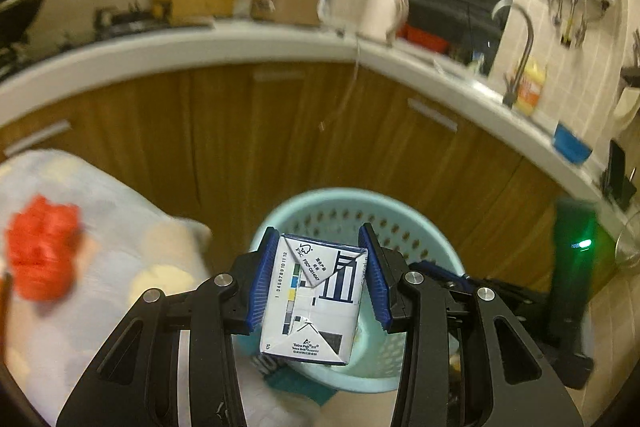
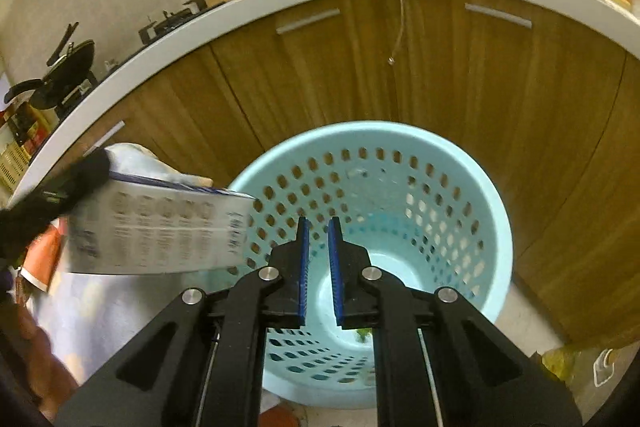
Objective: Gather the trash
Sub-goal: 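Carry the carton and vegetable to the blue basket and open both grippers, then grasp the polka-dot napkin with the left gripper while the right gripper grasps the red plastic bag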
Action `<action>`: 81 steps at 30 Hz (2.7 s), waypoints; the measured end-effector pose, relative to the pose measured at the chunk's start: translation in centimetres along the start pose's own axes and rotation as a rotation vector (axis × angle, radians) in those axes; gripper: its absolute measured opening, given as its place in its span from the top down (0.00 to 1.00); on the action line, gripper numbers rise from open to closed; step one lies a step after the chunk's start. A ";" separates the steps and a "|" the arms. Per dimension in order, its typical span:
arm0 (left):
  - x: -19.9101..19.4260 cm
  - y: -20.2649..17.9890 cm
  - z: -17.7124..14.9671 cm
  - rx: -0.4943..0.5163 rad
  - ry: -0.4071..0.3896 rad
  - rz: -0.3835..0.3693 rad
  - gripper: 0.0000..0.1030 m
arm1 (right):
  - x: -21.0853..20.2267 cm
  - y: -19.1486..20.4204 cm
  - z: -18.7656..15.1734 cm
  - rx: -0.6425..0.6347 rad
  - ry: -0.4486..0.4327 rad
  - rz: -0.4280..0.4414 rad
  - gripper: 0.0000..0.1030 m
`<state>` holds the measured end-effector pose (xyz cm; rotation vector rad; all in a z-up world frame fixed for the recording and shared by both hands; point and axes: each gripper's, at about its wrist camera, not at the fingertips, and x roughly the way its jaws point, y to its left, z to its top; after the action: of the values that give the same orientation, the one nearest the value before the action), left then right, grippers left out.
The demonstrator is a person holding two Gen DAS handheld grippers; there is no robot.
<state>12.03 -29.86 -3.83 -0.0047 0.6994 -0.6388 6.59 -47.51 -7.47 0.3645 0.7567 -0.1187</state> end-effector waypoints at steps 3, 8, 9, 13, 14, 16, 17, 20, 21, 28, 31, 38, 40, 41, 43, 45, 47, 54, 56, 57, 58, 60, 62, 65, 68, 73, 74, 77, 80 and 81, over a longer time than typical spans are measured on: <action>2.1 -0.5 -0.9 0.019 0.069 0.014 0.48 | 0.5 -0.7 -0.7 0.011 0.028 -0.002 0.91; 0.8 0.0 -1.3 0.021 0.035 0.032 0.30 | 0.1 -0.8 -0.7 0.015 0.017 0.003 0.77; 0.4 0.1 -1.2 0.017 0.026 0.032 0.30 | -0.2 -0.6 -0.6 0.012 0.010 0.010 0.76; -2.5 0.9 -1.0 0.000 -0.026 0.036 0.30 | -1.7 1.0 -0.1 -0.022 -0.024 0.021 0.76; -3.1 0.9 -1.0 -0.002 -0.039 0.037 0.30 | -2.1 1.6 0.0 -0.031 -0.033 0.032 0.76; -5.0 1.3 -1.0 -0.005 -0.070 0.050 0.30 | -2.9 2.8 0.2 -0.052 -0.053 0.054 0.76; -5.9 1.5 -1.1 -0.007 -0.086 0.059 0.30 | -3.3 3.6 0.2 -0.067 -0.063 0.063 0.75; -8.5 2.4 -1.3 -0.025 -0.122 0.076 0.30 | -4.5 6.3 0.3 -0.113 -0.089 0.103 0.69; -9.2 2.6 -1.3 -0.031 -0.131 0.080 0.30 | -4.9 7.3 0.2 -0.133 -0.099 0.117 0.65; -16.6 5.7 -2.6 -0.074 -0.228 0.177 0.28 | -6.9 14.7 -0.7 -0.256 -0.139 0.205 0.55; -19.9 7.5 -3.6 -0.102 -0.262 0.237 0.27 | -7.0 17.7 -1.4 -0.301 -0.136 0.242 0.55; -27.1 11.9 -7.3 -0.191 -0.305 0.407 0.24 | -6.0 23.8 -3.2 -0.391 -0.112 0.290 0.55; -28.9 13.6 -9.2 -0.222 -0.296 0.474 0.23 | -5.4 24.8 -3.6 -0.410 -0.102 0.290 0.55; -29.6 14.5 -10.0 -0.234 -0.290 0.508 0.23 | -5.1 25.3 -3.7 -0.418 -0.096 0.287 0.55; -30.9 16.3 -11.5 -0.274 -0.270 0.568 0.23 | -4.3 26.2 -3.8 -0.427 -0.086 0.288 0.55; -31.8 18.1 -12.7 -0.313 -0.264 0.601 0.23 | -3.5 27.1 -3.9 -0.434 -0.085 0.285 0.55; -32.3 20.0 -13.9 -0.361 -0.243 0.634 0.23 | -2.6 27.8 -3.9 -0.432 -0.083 0.293 0.55; -31.3 24.1 -16.3 -0.455 -0.117 0.652 0.23 | 0.3 29.8 -4.9 -0.442 -0.038 0.281 0.55; -30.3 24.8 -16.2 -0.457 -0.063 0.666 0.23 | 0.6 30.1 -4.9 -0.454 -0.036 0.256 0.55; -30.0 25.2 -16.5 -0.458 -0.045 0.679 0.23 | 0.5 30.1 -4.9 -0.454 -0.040 0.262 0.55; -29.5 25.7 -16.6 -0.466 -0.021 0.697 0.23 | 0.5 30.1 -4.9 -0.453 -0.040 0.262 0.53; -29.2 26.2 -16.6 -0.480 0.001 0.710 0.23 | 0.8 29.8 -4.8 -0.438 -0.032 0.259 0.52; -28.5 26.8 -16.8 -0.494 0.051 0.723 0.23 | 1.0 29.5 -4.5 -0.419 -0.027 0.265 0.51; -28.0 27.1 -17.0 -0.499 0.092 0.750 0.23 | 1.2 29.0 -4.1 -0.394 -0.015 0.275 0.47; -27.8 27.2 -17.0 -0.489 0.104 0.771 0.27 | 1.3 28.8 -3.4 -0.386 -0.022 0.273 0.40; -28.1 27.3 -17.1 -0.490 0.078 0.791 0.53 | 1.6 29.4 -2.0 -0.406 -0.015 0.269 0.26; -28.2 27.4 -17.1 -0.492 0.072 0.791 0.59 | 1.7 29.6 -1.6 -0.411 -0.010 0.273 0.24; -28.8 27.6 -16.9 -0.513 0.033 0.768 0.69 | 2.9 30.6 -1.0 -0.435 -0.018 0.238 0.18; -28.9 27.3 -16.1 -0.499 -0.005 0.758 0.90 | 4.8 31.4 -0.7 -0.442 0.003 0.208 0.16; -28.8 27.4 -15.8 -0.499 -0.009 0.748 0.90 | 5.6 31.6 -0.6 -0.437 0.014 0.195 0.16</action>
<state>0.70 11.34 -4.59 -0.1983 0.7713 0.2594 17.72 -17.78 -2.90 0.0218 0.7352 0.2312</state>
